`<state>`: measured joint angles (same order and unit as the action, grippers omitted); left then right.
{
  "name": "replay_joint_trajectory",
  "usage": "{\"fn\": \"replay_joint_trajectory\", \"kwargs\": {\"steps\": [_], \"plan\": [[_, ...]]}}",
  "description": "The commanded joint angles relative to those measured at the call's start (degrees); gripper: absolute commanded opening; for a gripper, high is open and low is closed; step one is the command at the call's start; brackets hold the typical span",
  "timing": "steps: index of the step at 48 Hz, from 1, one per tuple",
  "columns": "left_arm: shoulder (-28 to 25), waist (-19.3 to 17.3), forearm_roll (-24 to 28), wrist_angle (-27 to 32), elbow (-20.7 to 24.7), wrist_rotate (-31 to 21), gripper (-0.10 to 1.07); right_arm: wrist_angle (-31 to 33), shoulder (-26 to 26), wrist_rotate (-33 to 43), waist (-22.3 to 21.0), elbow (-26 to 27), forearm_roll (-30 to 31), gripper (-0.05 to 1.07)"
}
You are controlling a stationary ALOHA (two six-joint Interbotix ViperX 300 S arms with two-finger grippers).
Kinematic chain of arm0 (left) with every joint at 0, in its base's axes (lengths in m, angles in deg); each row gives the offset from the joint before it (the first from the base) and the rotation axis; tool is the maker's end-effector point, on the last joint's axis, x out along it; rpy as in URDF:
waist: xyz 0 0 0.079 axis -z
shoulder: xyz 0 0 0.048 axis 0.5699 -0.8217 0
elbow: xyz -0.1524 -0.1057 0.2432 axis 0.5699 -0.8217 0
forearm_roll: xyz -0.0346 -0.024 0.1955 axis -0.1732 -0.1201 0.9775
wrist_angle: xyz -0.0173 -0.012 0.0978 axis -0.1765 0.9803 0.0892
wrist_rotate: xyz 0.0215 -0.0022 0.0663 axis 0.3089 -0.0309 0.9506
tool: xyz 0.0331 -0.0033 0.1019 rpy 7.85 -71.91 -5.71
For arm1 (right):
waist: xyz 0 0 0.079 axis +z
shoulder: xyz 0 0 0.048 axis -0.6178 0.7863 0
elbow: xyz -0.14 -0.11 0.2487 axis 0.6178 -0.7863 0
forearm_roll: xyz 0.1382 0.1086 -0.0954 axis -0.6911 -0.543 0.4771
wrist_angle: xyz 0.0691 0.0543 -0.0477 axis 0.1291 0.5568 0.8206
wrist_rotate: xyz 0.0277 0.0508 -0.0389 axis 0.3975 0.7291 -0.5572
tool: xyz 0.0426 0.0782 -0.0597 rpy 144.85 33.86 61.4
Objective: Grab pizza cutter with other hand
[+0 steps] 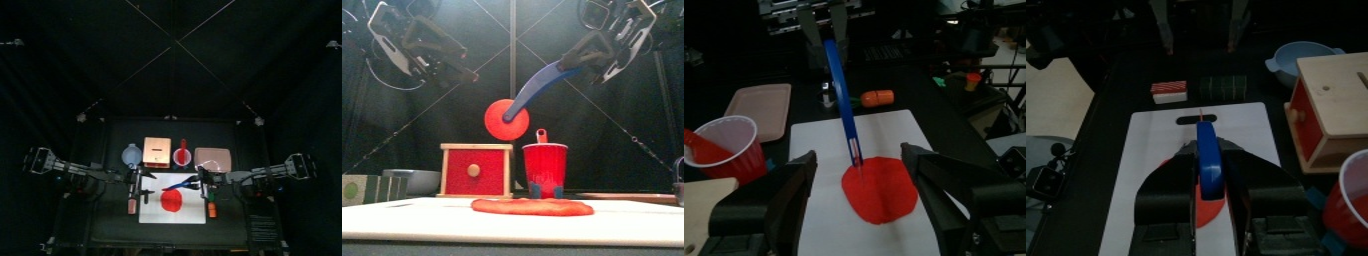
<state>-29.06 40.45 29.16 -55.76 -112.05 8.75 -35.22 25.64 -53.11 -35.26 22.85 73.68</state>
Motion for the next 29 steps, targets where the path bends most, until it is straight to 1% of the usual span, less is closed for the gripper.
{"fn": "replay_joint_trajectory", "kwargs": {"steps": [1, 6, 12, 17, 25, 29], "plan": [[-2.8, 0.2, -0.4, -1.1, 2.0, 0.1, 0.98, -0.8, 1.9, -0.3, -0.2, 3.1, 0.0, 0.37], [-7.0, 0.2, -1.2, -2.4, 3.6, 0.4, 0.98, -0.8, 4.5, -0.4, -0.2, 4.8, 0.1, 0.37], [-11.3, 0.5, -1.7, -5.4, 5.5, 0.7, 0.98, -0.8, 7.2, -0.4, -0.2, 6.8, 0.1, 0.37], [-14.9, 0.4, -4.2, -8.2, 6.6, 1.0, 0.98, -0.8, 8.3, -0.4, -0.2, 7.7, 0.1, 0.37], [-18.5, 0.6, -8.7, -9.6, 8.4, 2.3, 0.97, -0.8, 9.8, -0.4, -0.2, 8.9, 0.1, 0.37], [-19.2, 1.0, -9.9, -9.4, 8.5, 3.3, 0.94, -0.8, 10.4, -0.4, -0.2, 9.1, 0.1, 0.37]]}}
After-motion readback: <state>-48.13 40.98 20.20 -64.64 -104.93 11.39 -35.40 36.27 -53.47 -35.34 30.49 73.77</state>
